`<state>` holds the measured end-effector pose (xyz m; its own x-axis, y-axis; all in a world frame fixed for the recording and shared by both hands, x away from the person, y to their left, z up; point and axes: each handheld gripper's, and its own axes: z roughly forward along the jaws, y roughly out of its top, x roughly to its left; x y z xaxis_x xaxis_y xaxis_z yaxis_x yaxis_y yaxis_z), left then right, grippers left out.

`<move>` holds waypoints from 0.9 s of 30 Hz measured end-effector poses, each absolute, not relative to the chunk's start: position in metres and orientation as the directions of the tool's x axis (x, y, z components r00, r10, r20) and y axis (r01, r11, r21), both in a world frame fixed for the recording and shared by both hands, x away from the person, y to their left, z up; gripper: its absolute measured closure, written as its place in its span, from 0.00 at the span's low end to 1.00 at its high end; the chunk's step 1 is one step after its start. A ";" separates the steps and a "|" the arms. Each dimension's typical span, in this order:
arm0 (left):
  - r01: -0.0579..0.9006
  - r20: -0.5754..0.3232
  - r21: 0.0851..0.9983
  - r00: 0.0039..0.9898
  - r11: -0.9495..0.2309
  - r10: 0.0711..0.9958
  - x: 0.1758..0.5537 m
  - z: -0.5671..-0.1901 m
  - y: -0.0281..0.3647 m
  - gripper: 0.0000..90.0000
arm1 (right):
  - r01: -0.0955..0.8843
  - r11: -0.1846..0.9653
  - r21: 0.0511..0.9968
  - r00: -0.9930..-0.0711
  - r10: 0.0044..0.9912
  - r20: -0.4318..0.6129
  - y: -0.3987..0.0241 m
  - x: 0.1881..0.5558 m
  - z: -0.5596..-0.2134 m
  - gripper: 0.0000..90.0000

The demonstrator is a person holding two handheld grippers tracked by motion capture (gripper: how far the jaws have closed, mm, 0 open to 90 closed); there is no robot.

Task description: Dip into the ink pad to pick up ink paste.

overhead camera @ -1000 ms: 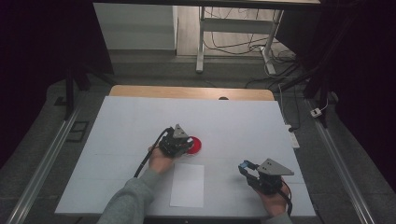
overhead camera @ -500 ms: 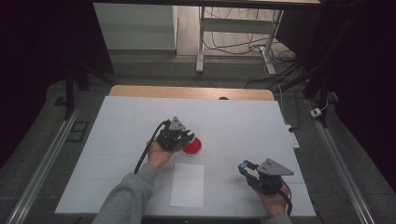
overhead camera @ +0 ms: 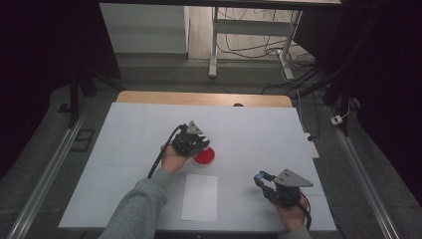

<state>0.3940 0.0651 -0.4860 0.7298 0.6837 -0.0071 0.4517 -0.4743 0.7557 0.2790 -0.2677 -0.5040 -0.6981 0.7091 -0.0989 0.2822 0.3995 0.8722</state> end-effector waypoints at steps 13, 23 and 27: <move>0.468 -0.008 0.727 0.738 -0.503 0.675 0.395 -0.490 0.067 0.85 | 0.282 0.402 0.871 -0.696 0.711 -0.102 -0.267 0.279 -0.504 0.72; 0.483 -0.017 0.708 0.741 -0.515 0.671 0.398 -0.494 0.068 0.85 | 0.279 0.399 0.873 -0.697 0.710 -0.102 -0.268 0.279 -0.503 0.72; 0.491 -0.037 0.714 0.737 -0.498 0.675 0.398 -0.497 0.070 0.85 | 0.278 0.399 0.874 -0.694 0.712 -0.104 -0.268 0.279 -0.503 0.72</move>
